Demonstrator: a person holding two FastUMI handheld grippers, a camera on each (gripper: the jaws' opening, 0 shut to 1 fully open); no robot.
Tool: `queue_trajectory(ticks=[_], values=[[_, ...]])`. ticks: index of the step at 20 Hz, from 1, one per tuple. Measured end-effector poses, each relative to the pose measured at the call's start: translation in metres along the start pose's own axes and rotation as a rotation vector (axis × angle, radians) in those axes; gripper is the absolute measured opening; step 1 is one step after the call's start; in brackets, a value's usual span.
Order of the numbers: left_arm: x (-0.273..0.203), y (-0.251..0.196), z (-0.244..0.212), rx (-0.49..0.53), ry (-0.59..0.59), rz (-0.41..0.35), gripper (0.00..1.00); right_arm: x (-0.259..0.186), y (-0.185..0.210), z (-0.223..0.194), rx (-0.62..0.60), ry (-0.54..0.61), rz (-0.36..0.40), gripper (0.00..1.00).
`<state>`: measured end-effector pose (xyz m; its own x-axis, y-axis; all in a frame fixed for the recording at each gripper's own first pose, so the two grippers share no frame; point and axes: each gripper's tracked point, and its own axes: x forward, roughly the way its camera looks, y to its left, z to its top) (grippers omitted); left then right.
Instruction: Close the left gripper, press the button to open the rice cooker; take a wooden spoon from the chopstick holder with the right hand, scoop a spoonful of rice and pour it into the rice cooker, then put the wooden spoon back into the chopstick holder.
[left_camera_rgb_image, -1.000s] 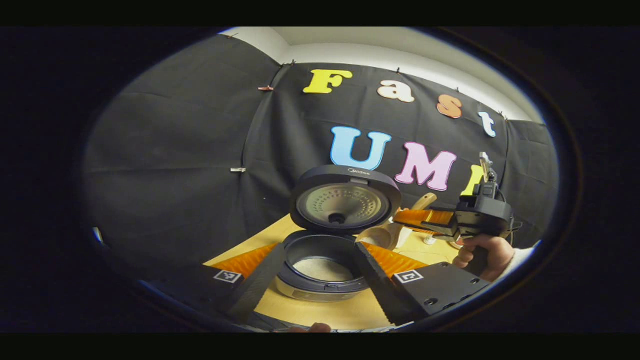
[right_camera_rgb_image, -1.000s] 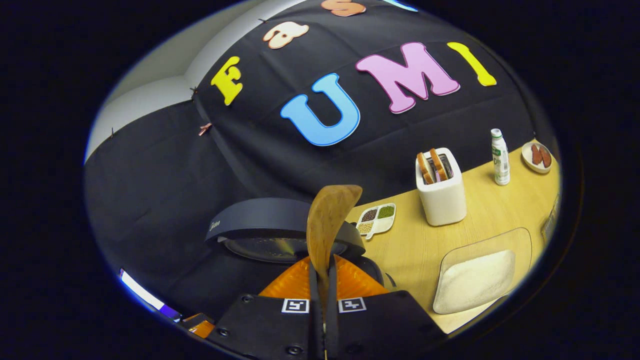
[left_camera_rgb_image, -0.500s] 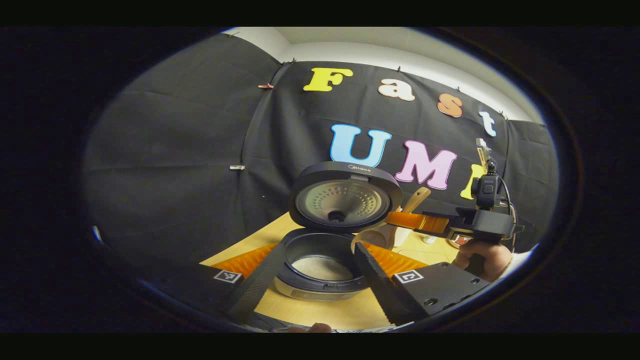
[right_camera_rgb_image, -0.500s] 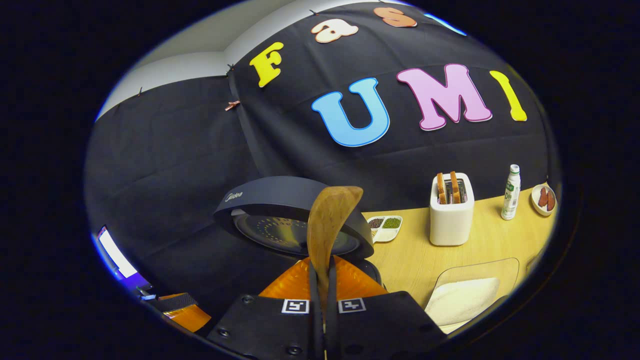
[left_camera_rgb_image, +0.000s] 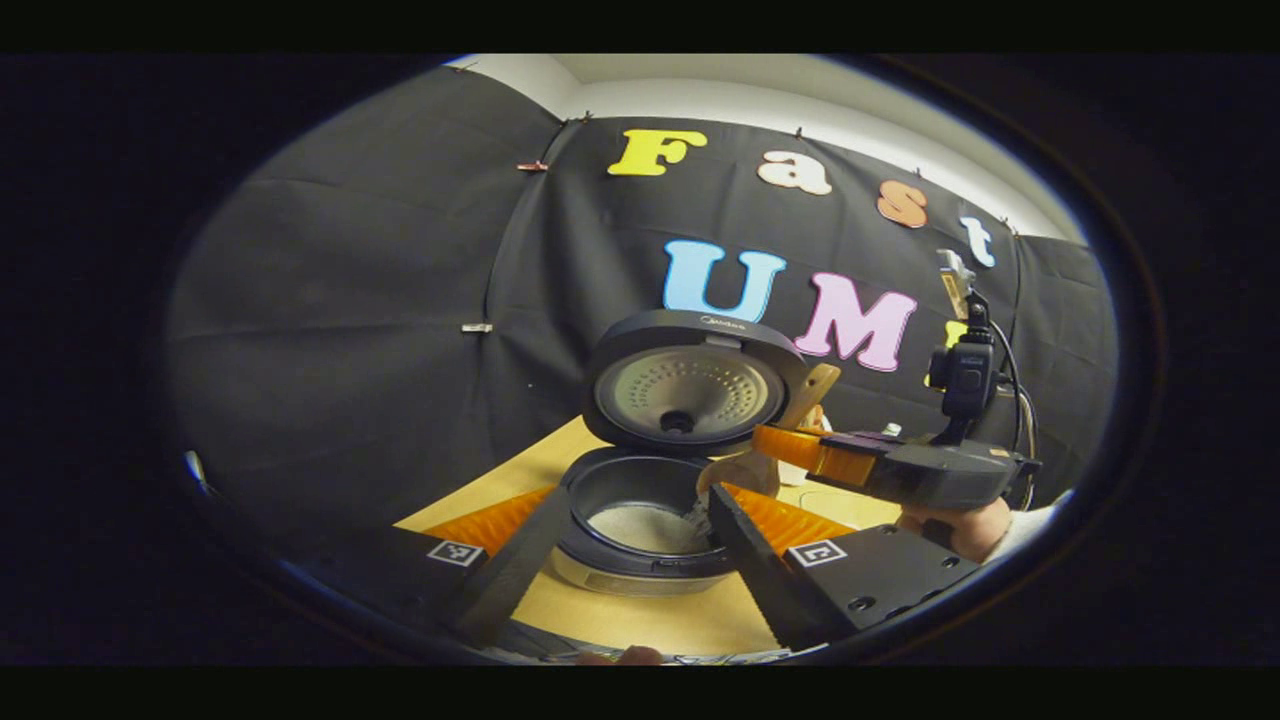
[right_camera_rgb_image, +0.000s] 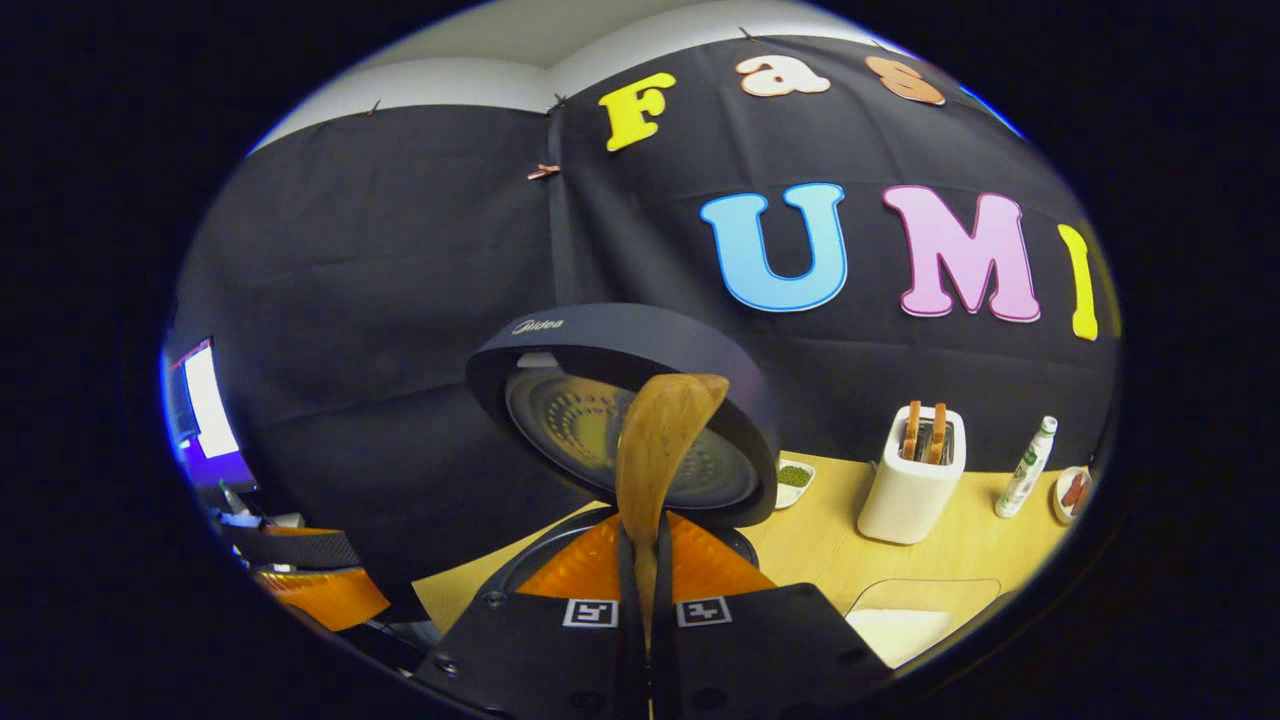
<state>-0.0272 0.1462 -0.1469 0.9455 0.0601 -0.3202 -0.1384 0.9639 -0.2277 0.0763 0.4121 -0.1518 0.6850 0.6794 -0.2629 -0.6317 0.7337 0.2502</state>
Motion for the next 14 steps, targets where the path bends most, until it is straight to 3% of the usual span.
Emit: queue_trajectory(ticks=[14], values=[[0.005,-0.006,-0.012,0.002,0.027,-0.002,0.92,-0.021,0.025,0.006,-0.386,-0.101,0.060,0.06]])
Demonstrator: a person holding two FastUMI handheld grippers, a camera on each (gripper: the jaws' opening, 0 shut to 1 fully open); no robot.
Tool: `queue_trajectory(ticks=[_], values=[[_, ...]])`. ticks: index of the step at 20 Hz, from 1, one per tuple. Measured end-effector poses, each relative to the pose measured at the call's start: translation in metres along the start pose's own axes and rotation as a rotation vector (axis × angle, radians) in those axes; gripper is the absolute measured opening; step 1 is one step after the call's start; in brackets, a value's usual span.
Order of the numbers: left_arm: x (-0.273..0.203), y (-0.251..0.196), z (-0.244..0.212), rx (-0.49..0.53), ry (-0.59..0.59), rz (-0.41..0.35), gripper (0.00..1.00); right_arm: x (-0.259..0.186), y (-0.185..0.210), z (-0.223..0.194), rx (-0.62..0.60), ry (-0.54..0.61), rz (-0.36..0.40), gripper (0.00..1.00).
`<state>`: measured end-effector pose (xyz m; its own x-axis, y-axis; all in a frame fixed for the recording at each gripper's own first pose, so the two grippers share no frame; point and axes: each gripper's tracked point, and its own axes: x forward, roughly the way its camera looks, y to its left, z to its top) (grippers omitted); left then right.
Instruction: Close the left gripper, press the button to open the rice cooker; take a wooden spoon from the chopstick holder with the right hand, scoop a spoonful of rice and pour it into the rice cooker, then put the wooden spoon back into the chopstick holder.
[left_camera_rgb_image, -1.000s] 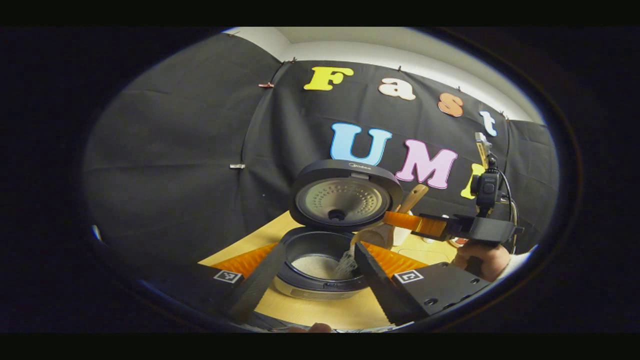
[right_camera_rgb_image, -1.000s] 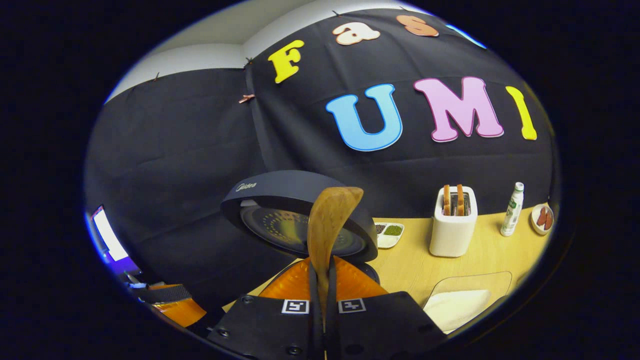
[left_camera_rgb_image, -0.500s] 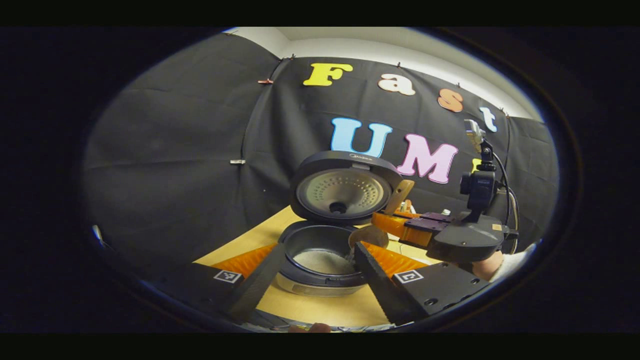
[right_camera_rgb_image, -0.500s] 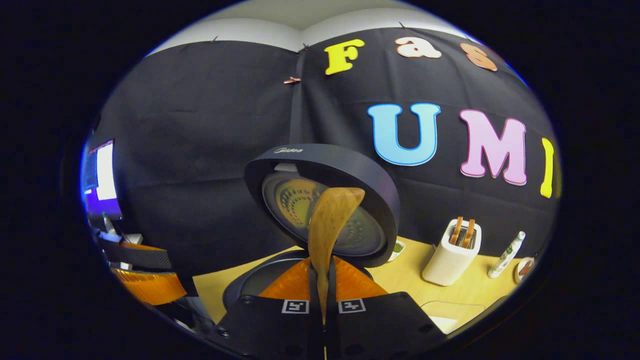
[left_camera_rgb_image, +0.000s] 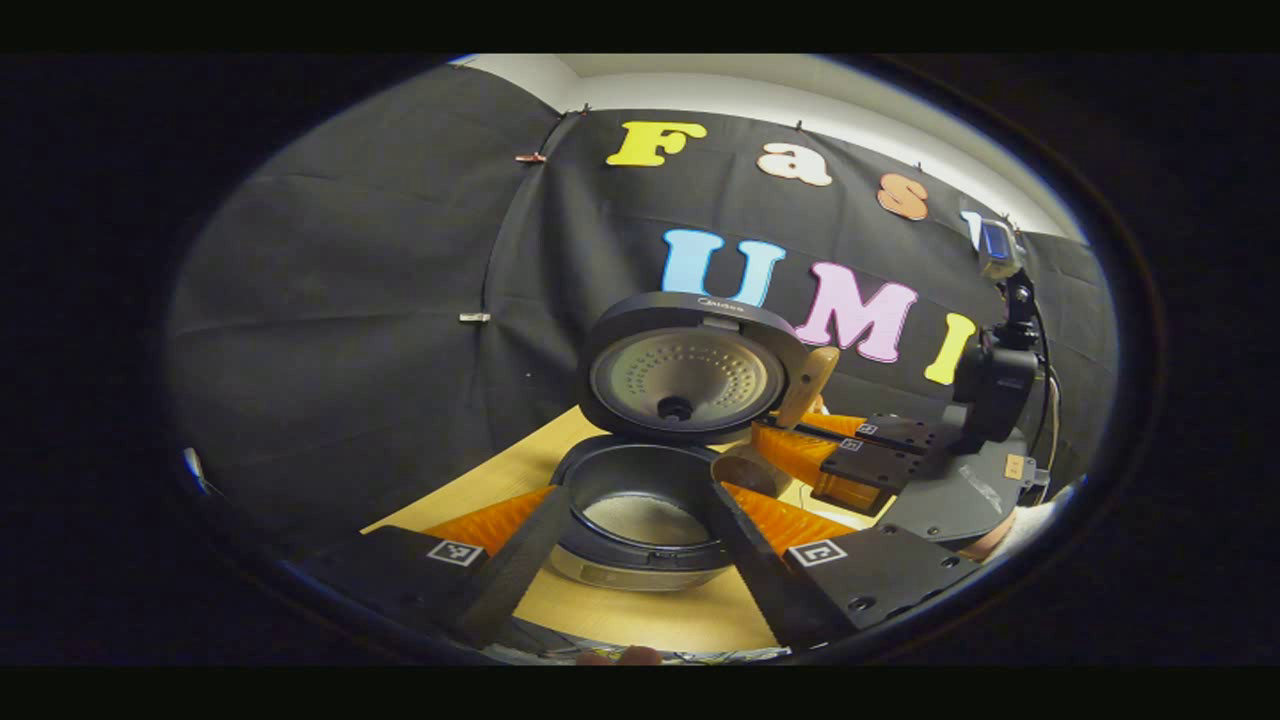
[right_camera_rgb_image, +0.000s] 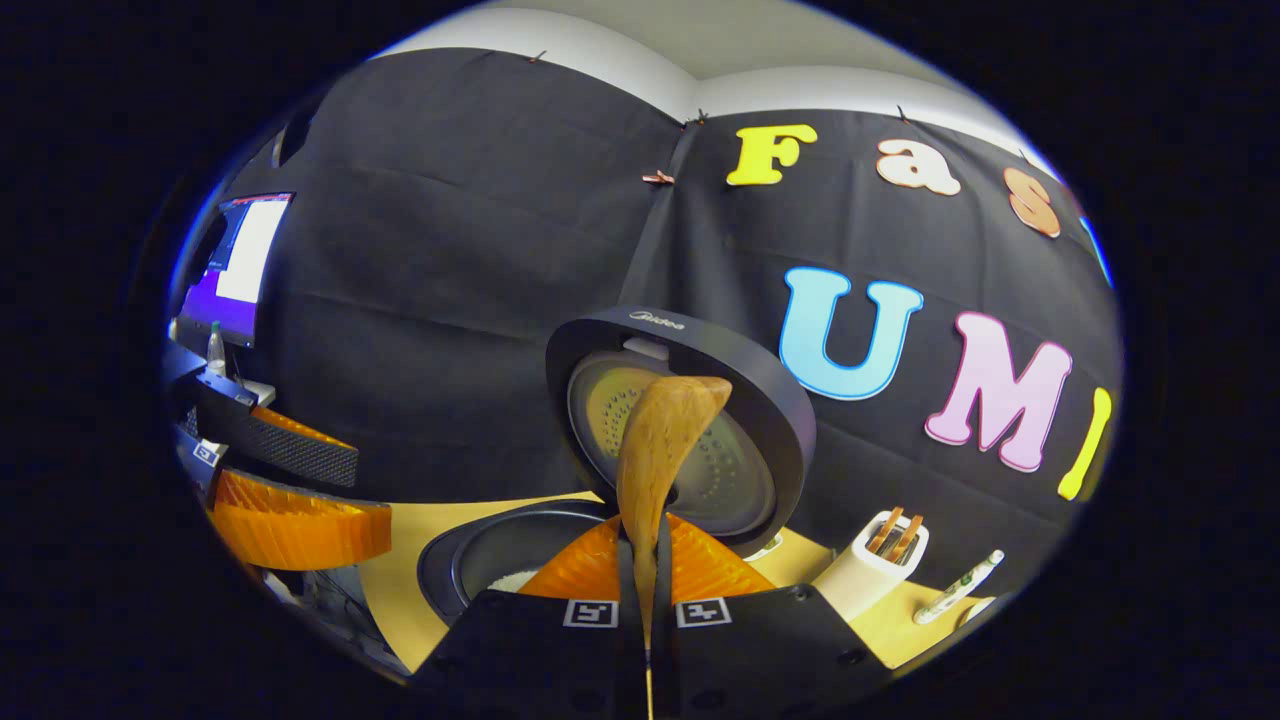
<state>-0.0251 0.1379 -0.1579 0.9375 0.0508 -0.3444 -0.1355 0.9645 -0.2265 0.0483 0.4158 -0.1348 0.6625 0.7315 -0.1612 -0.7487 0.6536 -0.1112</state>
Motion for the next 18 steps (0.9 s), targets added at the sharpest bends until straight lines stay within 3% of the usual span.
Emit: queue_trajectory(ticks=[3,10,18], values=[[-0.002,-0.003,0.000,0.005,0.002,0.000,0.95,0.000,-0.003,-0.003,0.043,0.010,-0.004,0.06],[-0.013,-0.007,0.007,0.015,-0.019,0.012,0.95,0.002,-0.012,0.006,0.519,0.093,-0.021,0.06],[-0.021,-0.022,0.013,0.029,-0.033,0.005,0.95,-0.036,-0.061,0.029,0.777,0.036,-0.104,0.07]])
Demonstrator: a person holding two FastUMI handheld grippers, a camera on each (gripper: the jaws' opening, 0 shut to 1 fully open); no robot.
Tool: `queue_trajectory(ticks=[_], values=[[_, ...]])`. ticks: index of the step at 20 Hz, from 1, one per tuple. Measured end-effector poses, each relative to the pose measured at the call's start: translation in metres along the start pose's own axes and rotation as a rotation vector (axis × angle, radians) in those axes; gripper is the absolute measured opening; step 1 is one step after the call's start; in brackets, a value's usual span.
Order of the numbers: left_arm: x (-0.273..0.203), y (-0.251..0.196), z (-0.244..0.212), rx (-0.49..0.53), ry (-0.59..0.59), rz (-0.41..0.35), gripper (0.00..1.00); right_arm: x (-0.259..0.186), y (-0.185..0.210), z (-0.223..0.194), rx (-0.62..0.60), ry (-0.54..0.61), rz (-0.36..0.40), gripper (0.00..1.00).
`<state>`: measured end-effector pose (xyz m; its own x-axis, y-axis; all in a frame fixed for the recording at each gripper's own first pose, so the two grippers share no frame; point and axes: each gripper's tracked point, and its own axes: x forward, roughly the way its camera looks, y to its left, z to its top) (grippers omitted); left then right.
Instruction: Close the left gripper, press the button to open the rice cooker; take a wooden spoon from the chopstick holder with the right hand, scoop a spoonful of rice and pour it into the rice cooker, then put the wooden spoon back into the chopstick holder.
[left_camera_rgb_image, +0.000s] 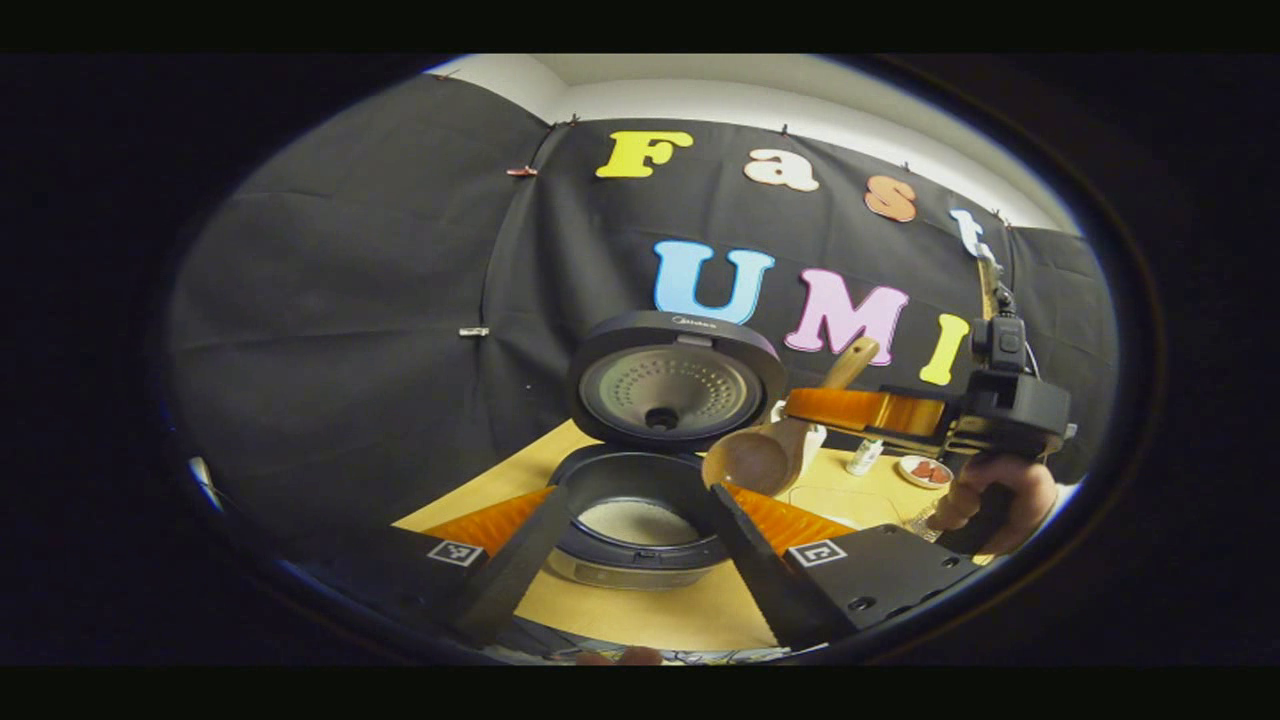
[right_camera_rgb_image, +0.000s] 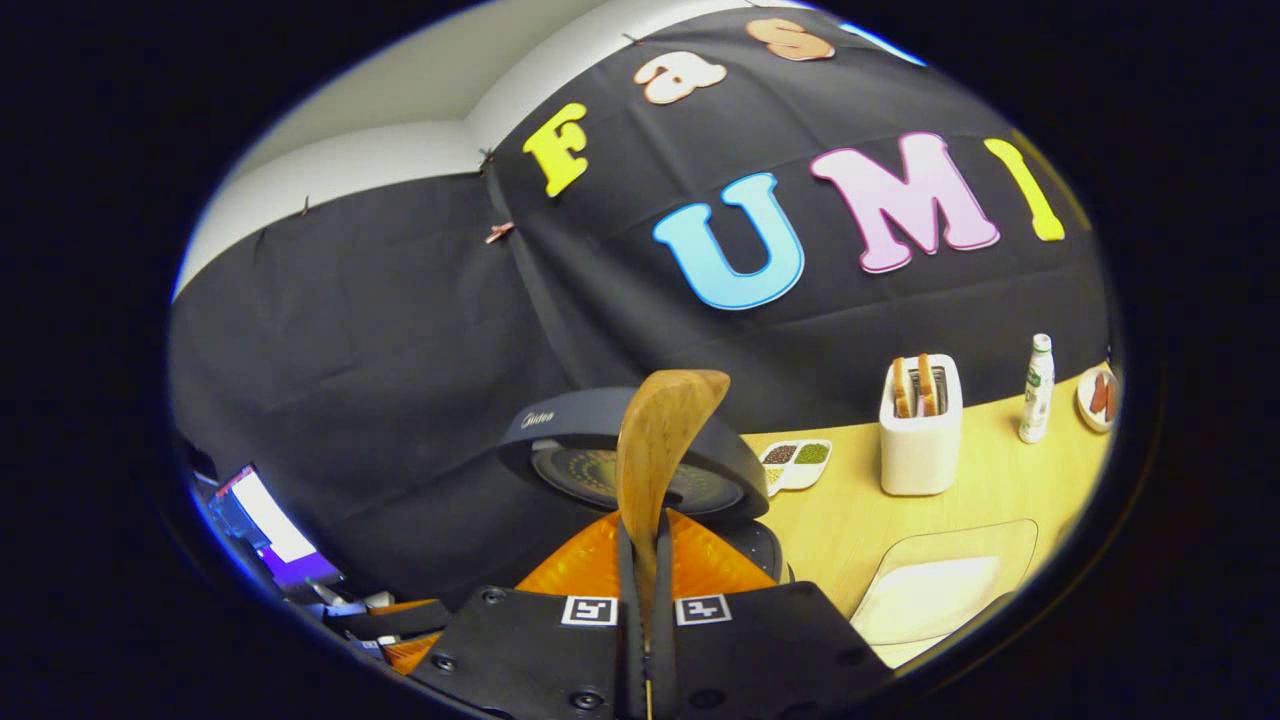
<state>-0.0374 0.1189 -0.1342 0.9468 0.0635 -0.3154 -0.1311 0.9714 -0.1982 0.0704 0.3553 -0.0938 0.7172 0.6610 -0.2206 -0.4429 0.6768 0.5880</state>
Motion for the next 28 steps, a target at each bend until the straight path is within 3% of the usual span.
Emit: queue_trajectory(ticks=[4,8,16,22,28], values=[[0.003,-0.019,0.007,0.012,-0.011,-0.025,0.95,-0.022,-0.029,0.037,0.074,-0.064,-0.048,0.07],[0.006,-0.042,0.016,0.031,-0.026,-0.055,0.95,-0.061,-0.073,0.066,0.072,-0.114,-0.116,0.06],[0.015,-0.090,0.028,0.058,-0.044,-0.100,0.95,-0.160,-0.215,0.121,0.036,-0.218,-0.353,0.07],[0.021,-0.125,0.035,0.091,-0.052,-0.104,0.95,-0.218,-0.315,0.133,-0.030,-0.208,-0.496,0.06],[0.022,-0.159,0.035,0.110,-0.044,-0.079,0.95,-0.243,-0.400,0.112,-0.065,-0.131,-0.592,0.07]])
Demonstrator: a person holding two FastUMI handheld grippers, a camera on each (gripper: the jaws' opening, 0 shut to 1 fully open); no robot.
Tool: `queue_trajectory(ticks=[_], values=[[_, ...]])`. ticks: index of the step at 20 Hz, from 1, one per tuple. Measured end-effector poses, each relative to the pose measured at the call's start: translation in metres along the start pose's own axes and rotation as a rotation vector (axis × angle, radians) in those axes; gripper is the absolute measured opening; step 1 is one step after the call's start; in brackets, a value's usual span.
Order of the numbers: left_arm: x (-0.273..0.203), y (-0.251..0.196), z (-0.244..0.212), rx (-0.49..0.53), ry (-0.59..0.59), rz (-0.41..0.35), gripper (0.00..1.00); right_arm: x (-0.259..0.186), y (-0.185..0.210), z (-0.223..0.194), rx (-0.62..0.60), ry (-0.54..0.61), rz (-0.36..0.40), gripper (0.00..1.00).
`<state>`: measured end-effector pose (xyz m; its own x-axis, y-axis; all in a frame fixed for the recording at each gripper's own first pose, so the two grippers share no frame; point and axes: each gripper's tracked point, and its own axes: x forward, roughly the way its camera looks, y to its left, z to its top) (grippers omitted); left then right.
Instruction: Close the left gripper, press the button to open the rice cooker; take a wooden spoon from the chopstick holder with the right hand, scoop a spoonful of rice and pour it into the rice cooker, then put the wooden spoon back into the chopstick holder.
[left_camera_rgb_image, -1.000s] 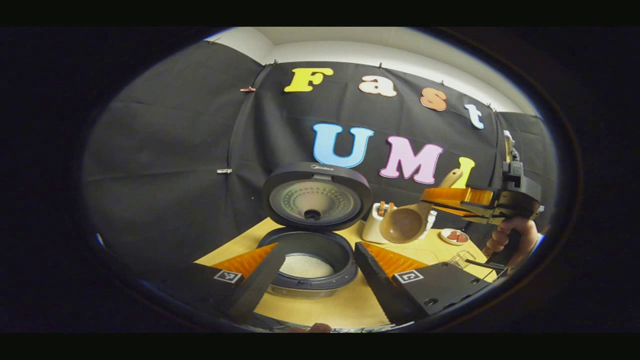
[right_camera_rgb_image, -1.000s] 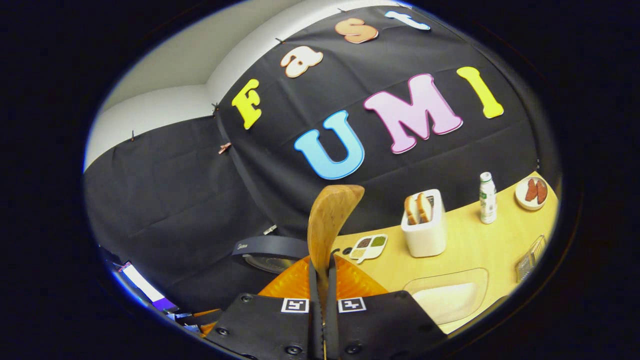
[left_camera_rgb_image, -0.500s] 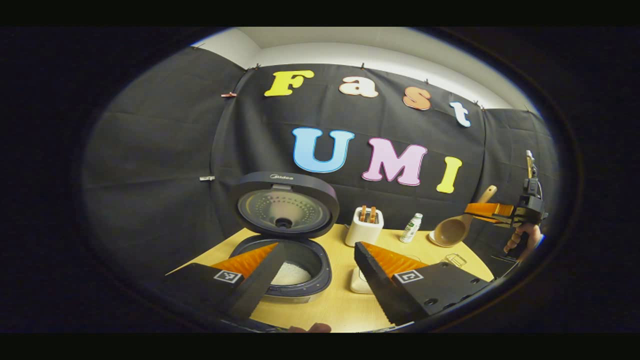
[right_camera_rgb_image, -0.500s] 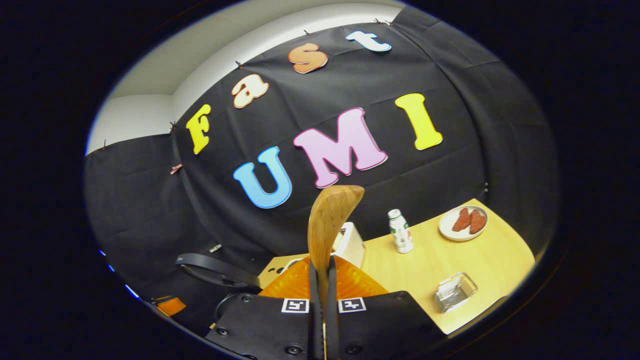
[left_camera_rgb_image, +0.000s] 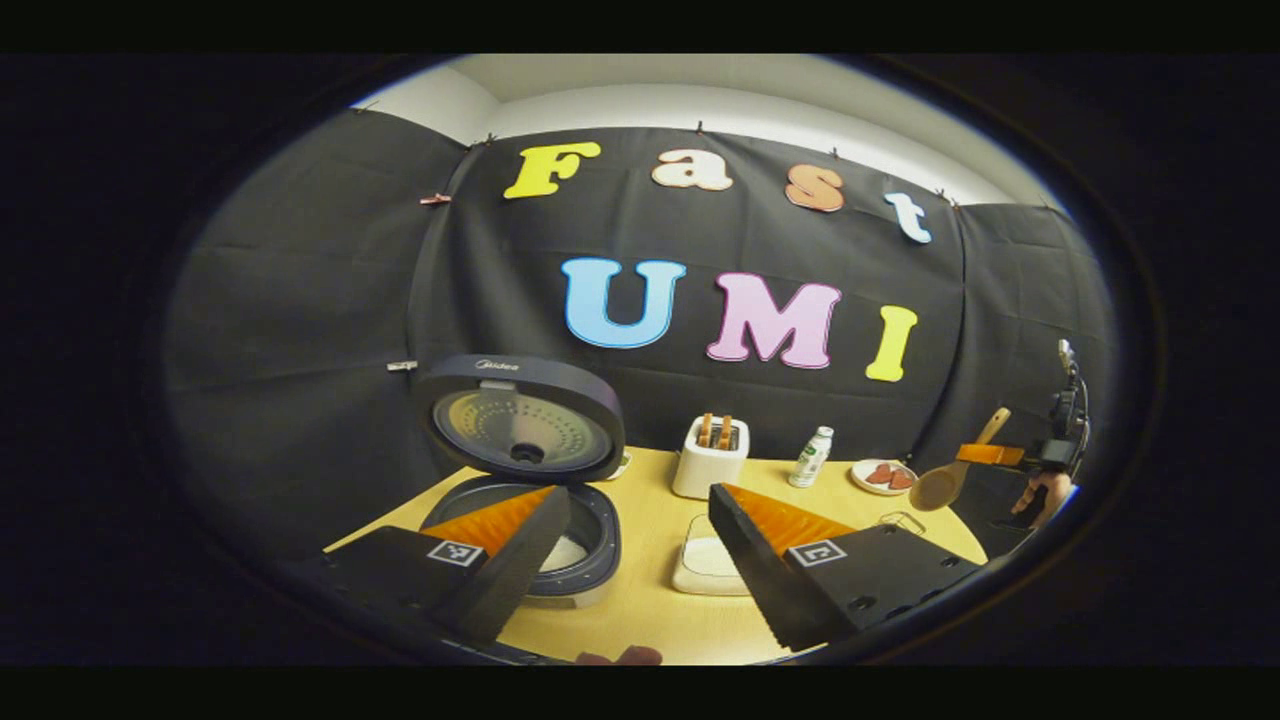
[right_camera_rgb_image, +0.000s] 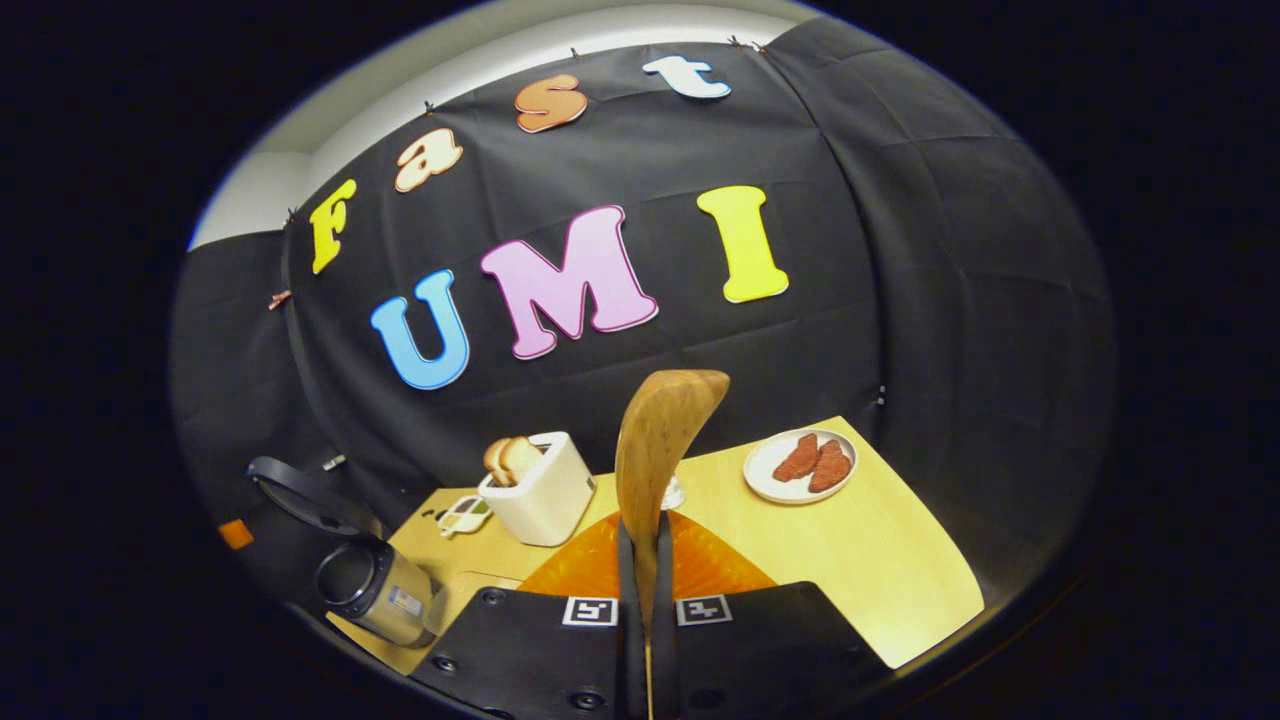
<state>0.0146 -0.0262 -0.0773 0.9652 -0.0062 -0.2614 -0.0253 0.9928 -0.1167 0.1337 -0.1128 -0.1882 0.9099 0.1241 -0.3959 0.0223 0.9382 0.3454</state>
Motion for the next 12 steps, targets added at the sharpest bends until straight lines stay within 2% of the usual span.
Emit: queue_trajectory(ticks=[5,7,10,12], values=[[0.004,-0.024,0.001,-0.001,0.014,0.029,0.95,0.027,-0.039,-0.041,-0.009,0.111,0.006,0.06],[0.006,-0.031,0.001,0.001,0.020,0.045,0.92,0.038,-0.047,-0.058,-0.005,0.152,0.012,0.06],[0.007,-0.037,0.002,0.010,0.025,0.066,0.98,0.050,-0.053,-0.079,0.008,0.197,0.030,0.06],[0.009,-0.040,0.001,0.008,0.032,0.080,0.95,0.060,-0.056,-0.091,0.007,0.222,0.037,0.07]])
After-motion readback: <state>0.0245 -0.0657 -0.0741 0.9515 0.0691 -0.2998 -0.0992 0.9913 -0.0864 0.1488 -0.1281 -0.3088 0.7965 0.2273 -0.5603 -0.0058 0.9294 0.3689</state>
